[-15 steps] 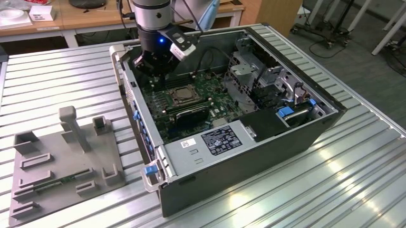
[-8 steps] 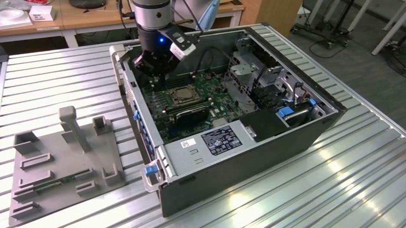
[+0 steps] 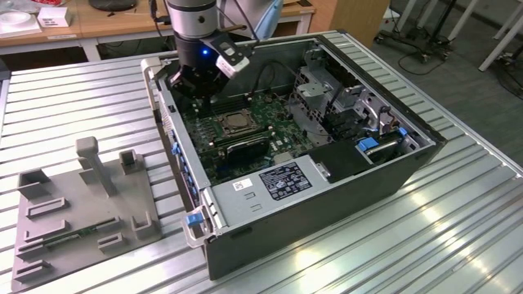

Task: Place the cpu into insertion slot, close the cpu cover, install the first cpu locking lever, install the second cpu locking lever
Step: 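Install the first cpu locking lever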

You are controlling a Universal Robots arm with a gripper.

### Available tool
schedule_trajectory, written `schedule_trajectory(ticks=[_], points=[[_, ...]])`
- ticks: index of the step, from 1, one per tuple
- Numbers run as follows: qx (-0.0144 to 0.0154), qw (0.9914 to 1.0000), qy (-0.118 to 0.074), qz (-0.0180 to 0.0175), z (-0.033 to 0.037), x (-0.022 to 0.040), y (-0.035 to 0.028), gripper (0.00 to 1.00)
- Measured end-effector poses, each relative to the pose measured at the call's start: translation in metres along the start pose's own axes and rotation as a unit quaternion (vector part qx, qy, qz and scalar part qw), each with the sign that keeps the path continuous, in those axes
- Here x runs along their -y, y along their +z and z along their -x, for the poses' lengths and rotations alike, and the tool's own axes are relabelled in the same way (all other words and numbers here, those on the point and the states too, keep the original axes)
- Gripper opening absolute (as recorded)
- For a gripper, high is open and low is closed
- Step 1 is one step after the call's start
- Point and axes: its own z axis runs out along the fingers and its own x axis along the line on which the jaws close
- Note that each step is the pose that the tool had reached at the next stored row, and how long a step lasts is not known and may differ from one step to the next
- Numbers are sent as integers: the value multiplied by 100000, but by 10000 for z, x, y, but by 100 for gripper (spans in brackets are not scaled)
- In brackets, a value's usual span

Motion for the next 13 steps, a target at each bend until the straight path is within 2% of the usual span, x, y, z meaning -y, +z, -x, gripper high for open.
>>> schedule_trajectory(ticks=[4,7,13], points=[[8,100000,11,122,-7,-14,1,11],[21,99998,34,592,-12,-21,2,11],[24,99998,42,602,-14,-21,2,11]])
